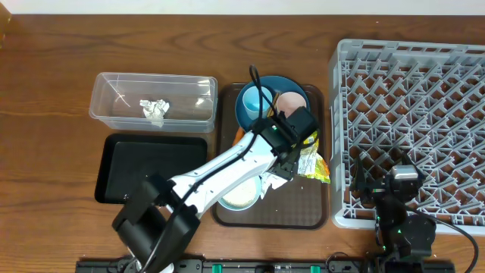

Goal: Sort waste into correct bins and load items into the dishwasher rack
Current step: 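Reach left gripper back to remaining tissues on the tray and grasp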

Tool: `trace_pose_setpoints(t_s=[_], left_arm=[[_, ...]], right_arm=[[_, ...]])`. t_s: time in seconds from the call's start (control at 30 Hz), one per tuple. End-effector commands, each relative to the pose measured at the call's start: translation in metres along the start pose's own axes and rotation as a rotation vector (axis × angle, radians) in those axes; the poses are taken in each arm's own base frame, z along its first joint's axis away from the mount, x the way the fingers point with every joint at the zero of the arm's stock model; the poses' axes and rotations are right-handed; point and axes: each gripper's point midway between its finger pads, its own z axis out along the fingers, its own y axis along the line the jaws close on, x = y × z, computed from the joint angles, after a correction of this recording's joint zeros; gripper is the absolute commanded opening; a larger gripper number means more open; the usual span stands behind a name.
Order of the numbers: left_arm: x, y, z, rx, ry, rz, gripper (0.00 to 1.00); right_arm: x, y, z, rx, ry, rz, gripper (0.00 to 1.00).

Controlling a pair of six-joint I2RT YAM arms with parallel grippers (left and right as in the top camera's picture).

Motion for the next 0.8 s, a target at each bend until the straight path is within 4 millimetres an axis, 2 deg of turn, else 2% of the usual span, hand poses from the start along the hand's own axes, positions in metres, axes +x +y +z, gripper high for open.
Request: trace_pose_setpoints(t_s=[0.0, 0.37, 0.77], left_arm=[[0.003, 0.002, 0.011, -0.023, 0.02, 0.01, 0.76], [0.008, 0.002, 0.038, -0.043, 0.067, 0.014, 0.76], [0.008, 0.0, 0.045, -0.034, 0.057, 0.014, 0.75]], right_arm=[[0.001, -0.002, 0.0, 0.01, 0.0, 0.013, 0.99], [0.001, -0.002, 0.0, 0.01, 0.0, 0.013, 0.99], [0.001, -0.002, 0.0, 0.01, 0.0, 0.013, 0.99]])
